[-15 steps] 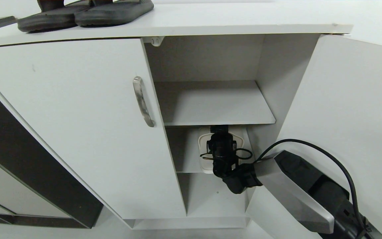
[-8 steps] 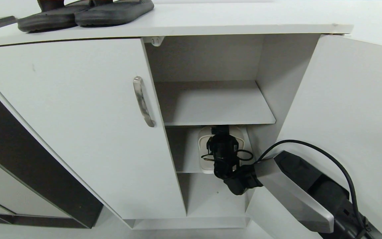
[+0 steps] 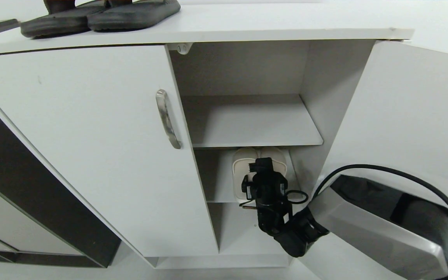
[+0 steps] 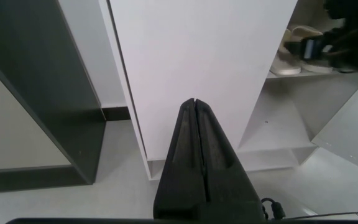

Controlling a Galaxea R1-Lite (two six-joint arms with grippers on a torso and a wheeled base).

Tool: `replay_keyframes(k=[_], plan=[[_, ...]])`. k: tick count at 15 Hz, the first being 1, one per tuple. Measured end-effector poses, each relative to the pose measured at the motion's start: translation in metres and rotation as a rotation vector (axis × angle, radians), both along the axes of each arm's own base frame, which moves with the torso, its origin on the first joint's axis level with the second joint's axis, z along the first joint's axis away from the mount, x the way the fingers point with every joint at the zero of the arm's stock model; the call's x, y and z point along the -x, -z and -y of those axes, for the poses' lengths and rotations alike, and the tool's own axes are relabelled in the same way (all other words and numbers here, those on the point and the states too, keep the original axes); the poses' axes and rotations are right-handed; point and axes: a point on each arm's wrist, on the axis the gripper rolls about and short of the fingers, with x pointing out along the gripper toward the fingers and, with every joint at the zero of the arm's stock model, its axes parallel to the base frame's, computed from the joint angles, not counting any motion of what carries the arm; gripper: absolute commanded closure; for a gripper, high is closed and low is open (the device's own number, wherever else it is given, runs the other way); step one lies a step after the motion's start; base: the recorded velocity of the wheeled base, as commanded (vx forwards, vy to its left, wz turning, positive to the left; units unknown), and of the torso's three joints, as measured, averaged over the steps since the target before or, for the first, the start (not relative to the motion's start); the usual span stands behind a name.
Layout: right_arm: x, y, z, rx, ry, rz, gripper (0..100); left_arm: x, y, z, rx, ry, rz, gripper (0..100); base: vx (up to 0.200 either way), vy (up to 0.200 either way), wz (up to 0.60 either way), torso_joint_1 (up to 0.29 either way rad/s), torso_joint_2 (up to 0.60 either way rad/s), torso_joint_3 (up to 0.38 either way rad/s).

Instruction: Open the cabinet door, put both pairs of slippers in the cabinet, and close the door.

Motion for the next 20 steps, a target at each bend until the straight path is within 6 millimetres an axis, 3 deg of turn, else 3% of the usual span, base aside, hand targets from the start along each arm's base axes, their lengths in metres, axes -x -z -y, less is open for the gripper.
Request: replay_keyframes(k=[3,5,17,20], plan=[[0.046,-0.010,0.019,0.015,-0.045,-0.015,0,0.000,0.000,0.000,0.000,0.001,0.000,100,0.000,0.000,0.00,0.000,0.00,0.000],[0.063,-0.021,0.027,-0.016,-0.065,0.016,0,0.000,0.000,0.000,0.000,0.001,0.000,100,0.000,0.000,0.00,0.000,0.00,0.000],[0.074,-0.033,0.020,-0.009,-0.102,0.039,0,0.000,0.000,0.000,0.000,0.001,0.000,100,-0.183,0.000,0.00,0.000,0.00,0.003],[0.076,-0.030,0.021,-0.004,-0.102,0.030,0,0.000,0.000,0.000,0.000,0.001,0.000,100,0.000,0.000,0.00,0.000,0.00,0.000]])
